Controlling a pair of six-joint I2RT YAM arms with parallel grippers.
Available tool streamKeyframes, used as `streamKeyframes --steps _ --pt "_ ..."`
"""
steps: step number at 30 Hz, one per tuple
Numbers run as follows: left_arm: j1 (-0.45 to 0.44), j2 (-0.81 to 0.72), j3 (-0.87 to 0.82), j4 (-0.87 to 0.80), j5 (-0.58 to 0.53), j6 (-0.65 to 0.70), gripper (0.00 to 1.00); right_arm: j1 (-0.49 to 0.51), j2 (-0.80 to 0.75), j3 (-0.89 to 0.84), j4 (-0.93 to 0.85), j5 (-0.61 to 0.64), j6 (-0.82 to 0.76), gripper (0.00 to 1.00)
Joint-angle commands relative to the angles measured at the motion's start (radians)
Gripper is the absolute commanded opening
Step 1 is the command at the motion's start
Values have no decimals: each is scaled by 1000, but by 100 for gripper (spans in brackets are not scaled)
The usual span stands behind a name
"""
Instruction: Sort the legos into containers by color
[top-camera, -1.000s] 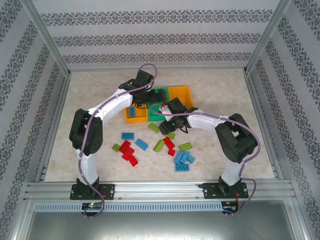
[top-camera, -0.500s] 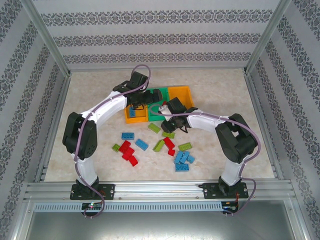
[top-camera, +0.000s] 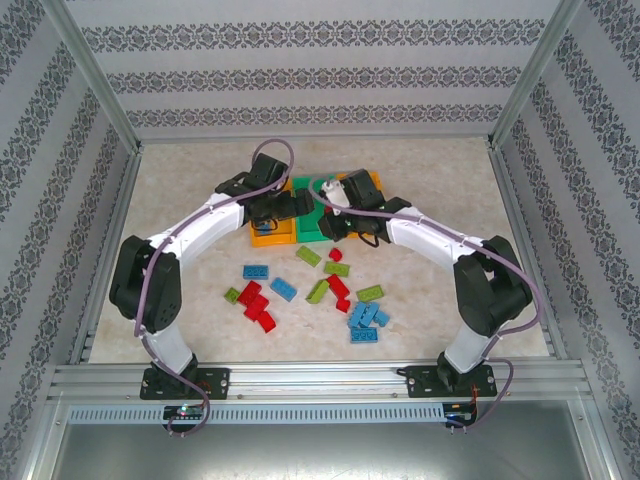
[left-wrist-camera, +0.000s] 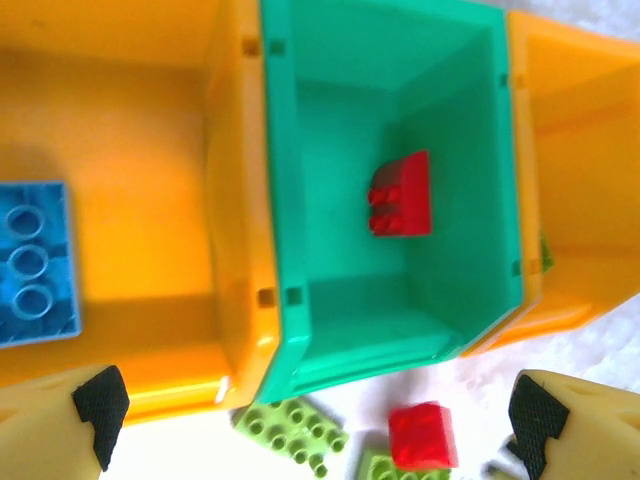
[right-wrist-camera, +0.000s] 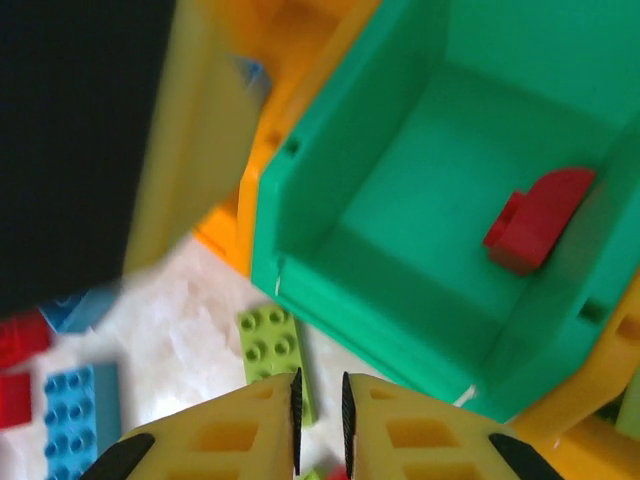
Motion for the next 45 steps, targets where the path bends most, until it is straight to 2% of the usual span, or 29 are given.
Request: streamKeyframes --steps 1,3,7,12,15,19,25,33,45 --pt "7 -59 -53 -7 -46 27 100 -17 62 72 15 -39 74 21" --pt "7 -74 -79 -8 -52 25 99 -24 94 101 9 -33 93 21" --pt "8 -95 -107 -28 -65 29 99 -21 84 107 -46 -32 69 30" --pt "7 -129 -147 -29 -87 34 99 -12 9 22 -186 40 74 51" --pt "7 -140 -169 -18 -88 33 99 7 -46 -77 -164 12 101 57" --pt "7 -144 -190 0 -73 41 99 53 -48 -129 -165 50 31 65" --pt "8 -160 -207 1 -69 44 99 54 42 -99 -171 56 -58 65" --pt "7 -180 -239 3 -79 36 99 55 123 -44 -192 134 -127 64" --pt "8 -179 -239 4 -81 31 99 52 180 3 -201 161 -159 64"
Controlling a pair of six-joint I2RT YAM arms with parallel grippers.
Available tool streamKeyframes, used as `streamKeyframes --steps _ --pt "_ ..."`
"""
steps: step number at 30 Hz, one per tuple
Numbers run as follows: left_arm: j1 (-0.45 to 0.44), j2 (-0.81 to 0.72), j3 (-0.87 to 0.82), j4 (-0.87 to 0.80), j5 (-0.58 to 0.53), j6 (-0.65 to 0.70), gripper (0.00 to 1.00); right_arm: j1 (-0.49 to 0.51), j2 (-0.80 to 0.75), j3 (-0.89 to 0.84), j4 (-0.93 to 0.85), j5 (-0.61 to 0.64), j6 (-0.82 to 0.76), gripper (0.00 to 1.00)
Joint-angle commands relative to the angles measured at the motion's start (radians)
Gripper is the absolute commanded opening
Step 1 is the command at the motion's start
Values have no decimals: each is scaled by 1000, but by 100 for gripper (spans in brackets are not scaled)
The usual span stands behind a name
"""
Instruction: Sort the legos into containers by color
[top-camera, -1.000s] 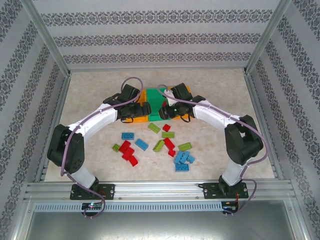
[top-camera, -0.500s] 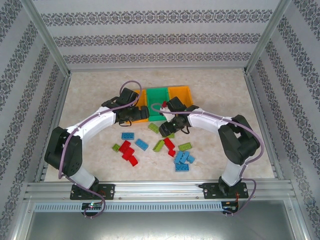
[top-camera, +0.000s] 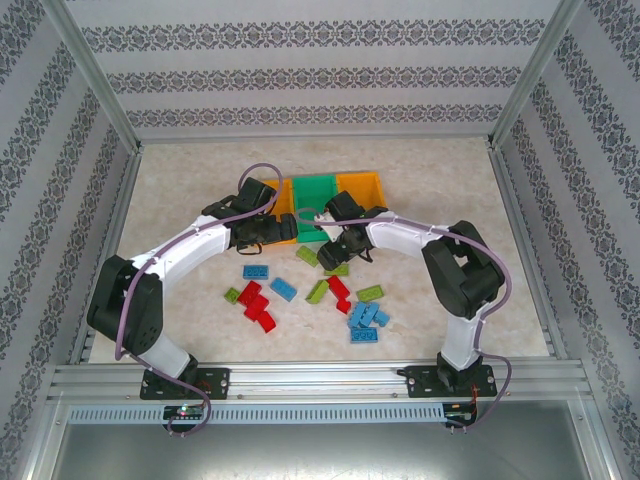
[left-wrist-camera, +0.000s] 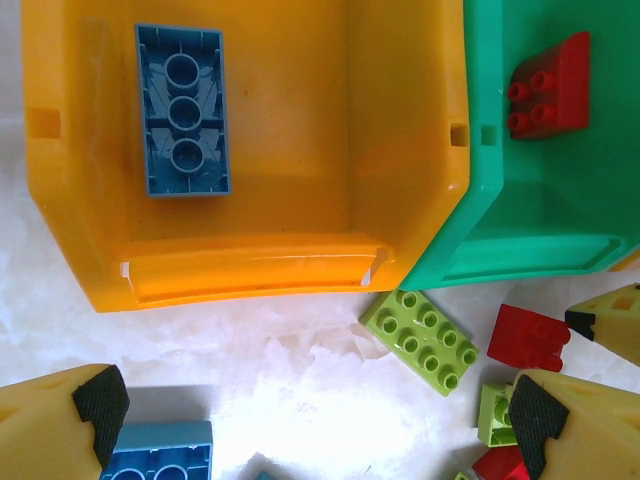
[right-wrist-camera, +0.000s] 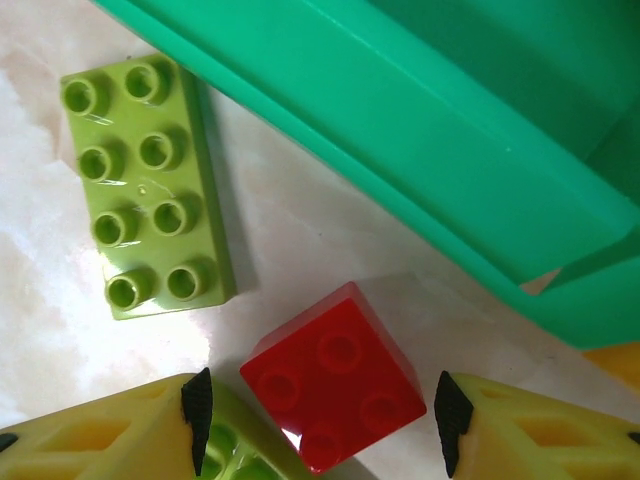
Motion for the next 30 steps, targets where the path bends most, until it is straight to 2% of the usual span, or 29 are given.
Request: streamKeyframes --steps 1,9,13,18,24,30 --pt "7 -22 -10 12 -19 9 99 -7 18 33 -25 23 -30 64" --pt "7 -25 -13 15 -19 8 99 -6 50 60 -49 20 -30 62" --pt "7 -23 -16 18 -14 6 99 -4 54 64 -56 19 -28 52" --pt "7 -25 -19 21 -14 2 99 -4 29 42 -65 11 -7 50" --pt "7 -21 -29 34 -2 -7 99 -4 12 14 -57 0 14 38" --pt "8 -37 -38 28 -10 -6 99 -3 2 4 -45 -2 41 31"
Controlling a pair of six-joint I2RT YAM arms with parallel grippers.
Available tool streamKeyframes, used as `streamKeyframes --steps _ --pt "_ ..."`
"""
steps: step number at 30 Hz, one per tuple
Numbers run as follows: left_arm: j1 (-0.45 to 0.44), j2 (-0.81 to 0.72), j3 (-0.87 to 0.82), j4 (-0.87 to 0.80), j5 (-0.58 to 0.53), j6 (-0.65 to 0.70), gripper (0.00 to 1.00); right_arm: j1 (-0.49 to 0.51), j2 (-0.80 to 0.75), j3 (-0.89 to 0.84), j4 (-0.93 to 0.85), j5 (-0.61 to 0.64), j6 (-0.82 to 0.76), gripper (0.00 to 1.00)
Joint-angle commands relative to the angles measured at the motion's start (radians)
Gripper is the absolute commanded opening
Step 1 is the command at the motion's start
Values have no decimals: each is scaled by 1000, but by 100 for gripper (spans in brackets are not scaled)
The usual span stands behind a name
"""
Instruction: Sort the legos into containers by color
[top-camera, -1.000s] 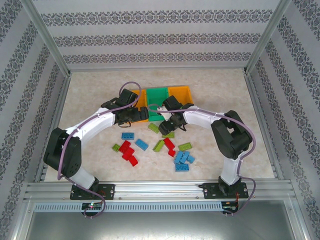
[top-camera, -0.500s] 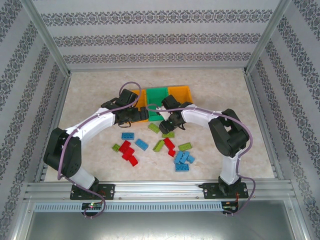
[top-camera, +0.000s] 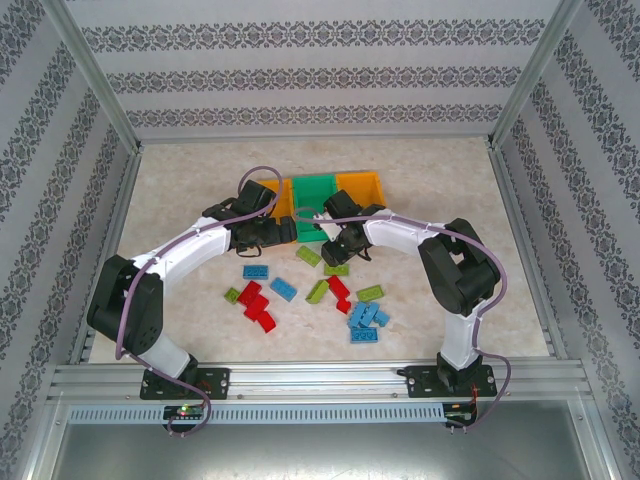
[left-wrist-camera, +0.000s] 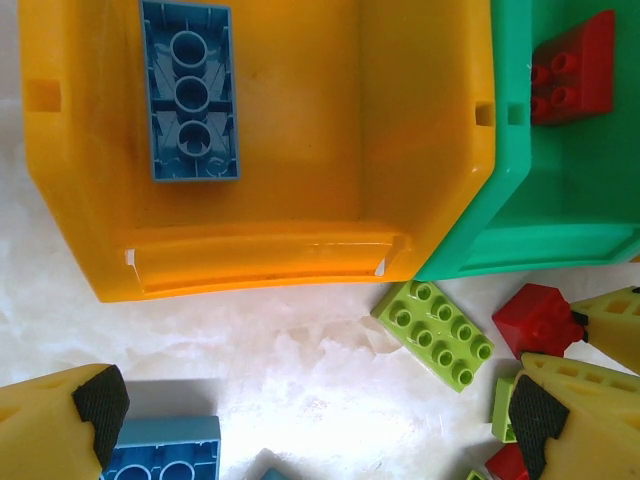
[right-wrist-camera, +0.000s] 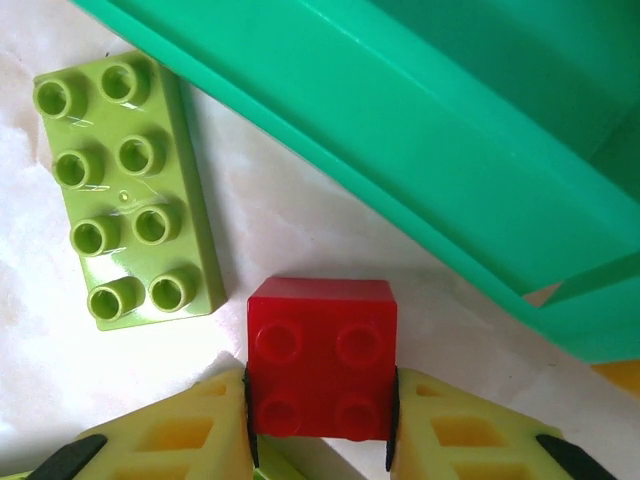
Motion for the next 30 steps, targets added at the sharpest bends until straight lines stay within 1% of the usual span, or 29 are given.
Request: streamKeyframes --steps 1,3,5,10,14,18,24,30 --pt "7 -38 -16 21 -13 -6 99 -3 -27 -27 -15 -7 26 30" --pt "7 -42 -19 22 -14 -5 99 -3 -29 -28 -11 -10 30 30" --pt "8 -39 -20 23 -11 -7 99 -1 -22 -21 -13 -19 29 36" --pt "8 -43 -23 26 -9 -10 99 3 7 -3 -19 -4 26 44" --pt "7 -44 -25 25 -11 -7 99 4 21 5 -19 15 26 45" --pt "7 -41 -24 28 -12 -10 99 7 27 12 -16 9 20 43" --pt "7 -40 -21 26 -13 -10 99 13 9 1 -14 7 17 27" --pt "7 -44 -24 16 -21 -6 99 13 -104 -23 -26 -16 40 25"
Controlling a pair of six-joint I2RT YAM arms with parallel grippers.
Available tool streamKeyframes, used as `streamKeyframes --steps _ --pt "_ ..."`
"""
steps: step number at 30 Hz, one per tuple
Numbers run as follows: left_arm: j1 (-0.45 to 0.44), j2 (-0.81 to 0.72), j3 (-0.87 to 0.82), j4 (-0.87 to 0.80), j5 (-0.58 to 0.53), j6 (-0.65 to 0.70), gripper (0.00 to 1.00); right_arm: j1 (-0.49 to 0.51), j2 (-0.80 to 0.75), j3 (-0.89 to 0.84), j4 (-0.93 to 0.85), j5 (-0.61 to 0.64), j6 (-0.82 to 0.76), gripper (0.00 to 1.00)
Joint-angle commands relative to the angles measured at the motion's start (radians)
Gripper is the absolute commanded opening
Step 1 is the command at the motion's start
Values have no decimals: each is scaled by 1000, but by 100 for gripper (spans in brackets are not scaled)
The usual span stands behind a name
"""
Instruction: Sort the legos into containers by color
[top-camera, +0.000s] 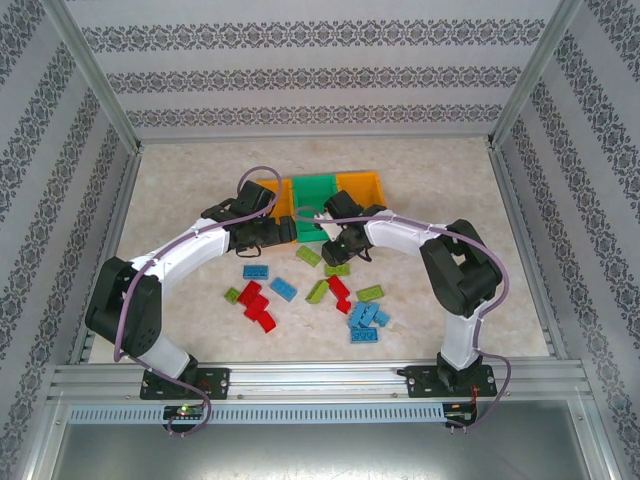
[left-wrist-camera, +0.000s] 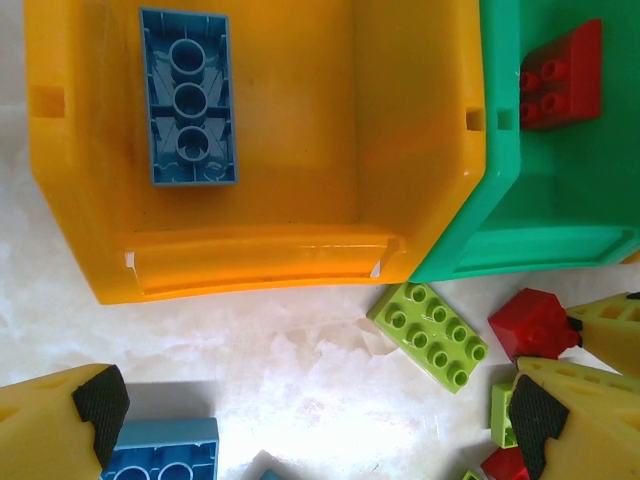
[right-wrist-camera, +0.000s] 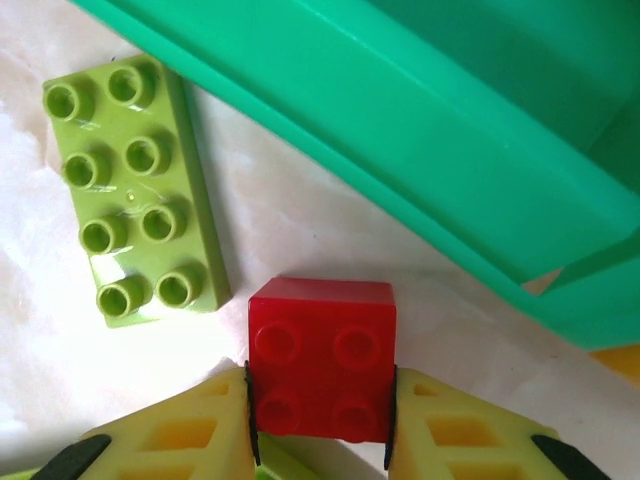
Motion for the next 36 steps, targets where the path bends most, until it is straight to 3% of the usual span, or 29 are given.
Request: streamKeyframes --steps 1,7,17,23,30,36 --pt "7 -35 -17 2 -22 0 99 10 -108 -8 -29 -27 27 25" --pt "7 -93 -62 16 -45 16 99 -24 -158 57 -17 -84 78 23" --pt "-10 -89 -83 17 -10 28 100 -76 65 319 -68 -36 223 27" --pt "-70 -37 -63 14 -3 -23 100 -94 133 406 -79 -22 308 43" --pt "-136 48 -17 25 48 -122 98 -95 94 398 -62 -52 333 65" --pt "-175 126 52 -13 61 -213 97 -110 2 329 -23 -53 351 70"
